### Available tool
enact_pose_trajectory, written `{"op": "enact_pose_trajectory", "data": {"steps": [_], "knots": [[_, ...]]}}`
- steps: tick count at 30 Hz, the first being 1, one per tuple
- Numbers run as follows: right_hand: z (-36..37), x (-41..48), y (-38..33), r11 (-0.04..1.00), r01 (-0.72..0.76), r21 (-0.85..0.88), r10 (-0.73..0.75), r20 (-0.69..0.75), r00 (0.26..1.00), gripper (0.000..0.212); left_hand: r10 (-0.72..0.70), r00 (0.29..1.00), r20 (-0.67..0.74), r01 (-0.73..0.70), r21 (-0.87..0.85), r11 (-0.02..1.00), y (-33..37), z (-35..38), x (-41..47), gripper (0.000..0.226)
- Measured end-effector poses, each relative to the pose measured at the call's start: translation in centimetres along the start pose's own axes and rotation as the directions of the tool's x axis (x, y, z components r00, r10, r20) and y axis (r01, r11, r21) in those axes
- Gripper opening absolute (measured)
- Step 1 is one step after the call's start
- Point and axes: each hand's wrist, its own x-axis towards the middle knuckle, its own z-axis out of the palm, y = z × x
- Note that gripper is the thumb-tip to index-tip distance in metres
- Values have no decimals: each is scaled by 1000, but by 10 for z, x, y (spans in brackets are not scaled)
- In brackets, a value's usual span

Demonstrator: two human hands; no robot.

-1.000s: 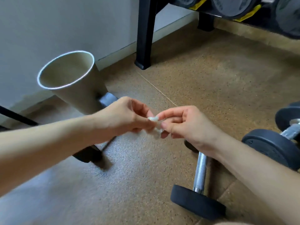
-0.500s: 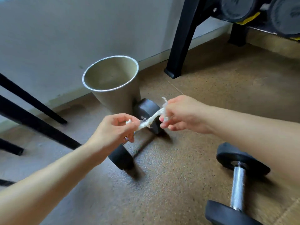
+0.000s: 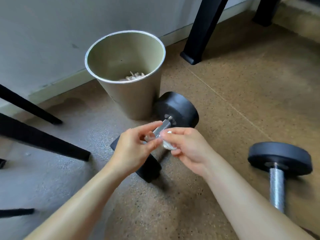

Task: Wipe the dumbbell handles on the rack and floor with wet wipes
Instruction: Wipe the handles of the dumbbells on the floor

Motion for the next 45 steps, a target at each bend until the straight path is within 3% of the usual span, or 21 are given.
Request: {"op": "enact_pose_trajectory", "data": {"steps": [3,7,10,13,15,18,20,22,23,25,27,29,30,33,37,41,42,45], "knots": [[-3,2,9,988,-81,130,74,57,996,29,-21,1000,-10,23,229,973,-12,-6,5,9],[-9,2,19,973,-66,222,39,124,992,28,61,997,-38,-52,195,979,-26,-8,9,21],[-4,9,30,985,17,171,-27,55,998,18,90,995,-41,-81,187,979,-34,-1,13,18],[3,19,40,980,18,199,-24,24,999,12,156,984,-81,-119,342,932,-42,6,15,5],[3,28,44,990,38,134,-37,-11,999,11,112,992,-61,-81,382,920,-47,-1,15,28],[-1,49,51,987,133,-92,-147,-164,975,13,-135,989,54,92,484,870,-57,-18,13,77],[-5,66,55,953,166,-253,-230,-248,941,15,-220,972,85,132,576,807,-62,-23,9,94],[-3,79,62,870,206,-448,-325,-208,922,15,-194,979,61,115,621,775,-62,-20,3,94],[-1,83,66,780,250,-574,-395,-142,908,16,-165,985,53,93,644,759,-61,-17,0,96],[2,88,79,488,398,-777,-554,77,829,13,-122,992,35,63,697,714,-58,-11,-8,104],[-2,86,90,216,488,-845,-630,261,731,7,-73,997,34,23,750,661,-58,-4,-16,107],[-20,92,89,42,473,-880,-688,318,652,6,-33,998,45,-15,785,619,-56,3,-24,103],[-30,98,86,41,430,-902,-729,267,630,7,-12,999,49,-32,797,603,-55,6,-27,100],[-37,97,82,215,342,-915,-763,61,643,14,23,997,80,-80,836,543,-53,16,-35,96],[-29,73,97,60,535,-843,-634,381,673,12,20,990,143,-134,861,491,-47,25,-45,91],[-49,86,81,141,363,-921,-736,148,661,13,61,984,169,-177,851,495,-46,28,-53,79],[-47,82,83,134,349,-927,-725,149,673,14,77,982,173,-188,851,491,-45,30,-56,77],[-46,65,93,-15,489,-872,-569,409,713,16,108,972,207,-233,850,472,-41,36,-63,74]]}}
